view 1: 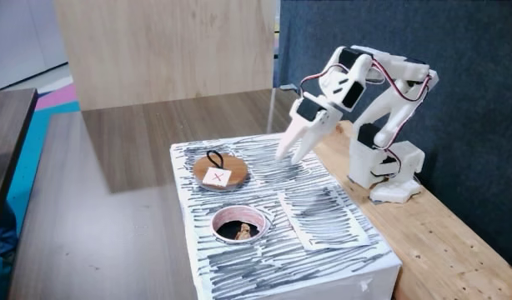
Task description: Pick the brown debris from the hole.
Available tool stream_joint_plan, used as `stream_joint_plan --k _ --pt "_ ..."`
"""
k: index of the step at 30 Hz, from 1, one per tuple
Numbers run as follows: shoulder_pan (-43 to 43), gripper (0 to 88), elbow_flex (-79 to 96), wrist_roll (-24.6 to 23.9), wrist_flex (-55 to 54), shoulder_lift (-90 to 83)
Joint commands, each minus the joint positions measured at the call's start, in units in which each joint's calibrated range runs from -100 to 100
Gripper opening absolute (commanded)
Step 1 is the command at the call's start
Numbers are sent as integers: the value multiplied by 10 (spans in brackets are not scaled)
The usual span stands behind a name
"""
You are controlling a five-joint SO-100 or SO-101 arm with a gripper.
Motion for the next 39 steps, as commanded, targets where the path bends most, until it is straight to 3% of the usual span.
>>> stream_joint_plan --k 1,23,39 --pt "2 210 -2 -1 0 -10" --pt "3 210 -62 1 -64 87" --pt "63 205 -212 0 -80 391"
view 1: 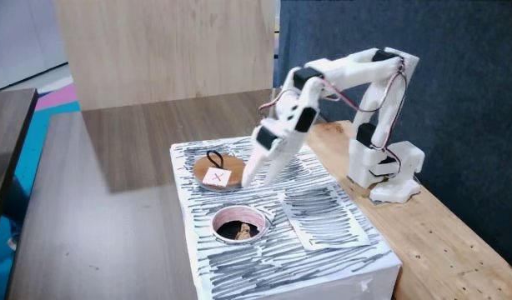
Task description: Pick the brown debris from the hole.
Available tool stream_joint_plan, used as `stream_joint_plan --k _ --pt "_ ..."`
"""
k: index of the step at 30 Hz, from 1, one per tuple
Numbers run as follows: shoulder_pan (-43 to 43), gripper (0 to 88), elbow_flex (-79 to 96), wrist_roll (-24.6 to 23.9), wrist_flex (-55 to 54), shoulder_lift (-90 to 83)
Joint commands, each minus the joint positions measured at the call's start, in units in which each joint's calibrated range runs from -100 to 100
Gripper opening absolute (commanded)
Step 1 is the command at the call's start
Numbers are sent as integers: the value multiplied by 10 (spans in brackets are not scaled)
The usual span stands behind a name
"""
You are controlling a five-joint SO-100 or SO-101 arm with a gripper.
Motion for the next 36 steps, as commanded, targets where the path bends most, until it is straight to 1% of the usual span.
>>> stream_joint_plan --k 1,10,22,30,36 --pt "19 202 -41 0 -19 44" --pt "39 202 -43 0 -74 196" --pt "31 202 -43 1 -117 276" --pt "-27 202 -86 7 -117 342" --pt "-28 202 -128 7 -114 384"
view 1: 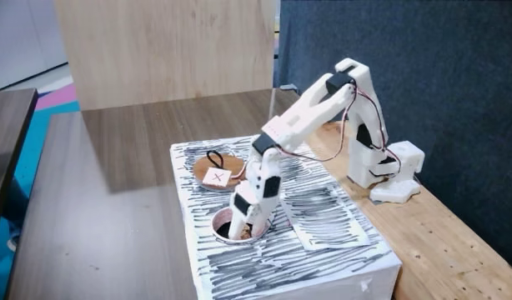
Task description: Pick the brown debris from the hole.
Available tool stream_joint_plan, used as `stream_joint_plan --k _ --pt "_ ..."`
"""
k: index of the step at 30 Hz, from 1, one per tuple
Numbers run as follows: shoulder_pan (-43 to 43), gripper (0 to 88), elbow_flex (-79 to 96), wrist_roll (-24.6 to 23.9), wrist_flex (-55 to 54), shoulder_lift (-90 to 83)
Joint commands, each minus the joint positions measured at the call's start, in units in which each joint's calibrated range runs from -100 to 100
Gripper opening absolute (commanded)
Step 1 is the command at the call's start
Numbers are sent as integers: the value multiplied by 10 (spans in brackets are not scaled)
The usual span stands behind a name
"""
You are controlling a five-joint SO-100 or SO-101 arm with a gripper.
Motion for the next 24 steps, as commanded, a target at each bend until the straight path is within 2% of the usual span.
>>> stream_joint_plan --k 1,5,14,17,20,24 --pt "-9 202 -12 3 2 20" --pt "2 202 -12 3 2 63" --pt "87 197 -46 3 1 122" --pt "92 143 -49 3 1 120" --pt "91 13 -49 -3 1 122" --pt "87 16 -49 -3 1 123"
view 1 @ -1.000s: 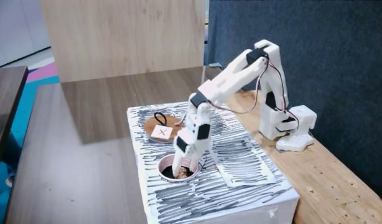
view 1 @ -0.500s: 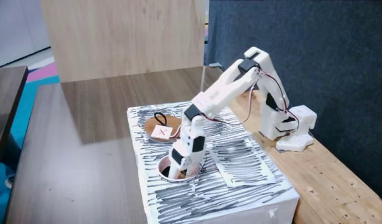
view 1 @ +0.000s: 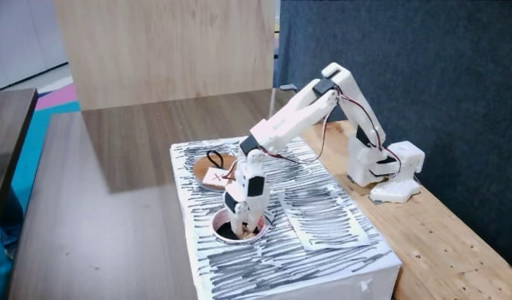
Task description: Pick the brown debris from the hole.
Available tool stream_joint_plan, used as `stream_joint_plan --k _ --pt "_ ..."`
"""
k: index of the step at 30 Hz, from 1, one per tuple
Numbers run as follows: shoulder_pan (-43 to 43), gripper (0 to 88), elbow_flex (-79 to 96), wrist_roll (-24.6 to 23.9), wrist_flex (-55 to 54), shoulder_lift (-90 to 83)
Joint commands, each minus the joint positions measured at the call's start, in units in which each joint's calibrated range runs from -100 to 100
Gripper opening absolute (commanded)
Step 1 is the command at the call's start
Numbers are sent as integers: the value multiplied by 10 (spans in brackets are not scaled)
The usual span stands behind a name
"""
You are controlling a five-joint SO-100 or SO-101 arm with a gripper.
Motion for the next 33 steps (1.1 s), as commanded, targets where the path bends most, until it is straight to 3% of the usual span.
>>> stream_joint_plan --k 1,12,21,33 --pt "10 13 0 -1 1 29" --pt "9 9 -17 -1 8 -16" --pt "15 9 -15 -1 13 -237" --pt "39 9 -14 -17 114 -574"
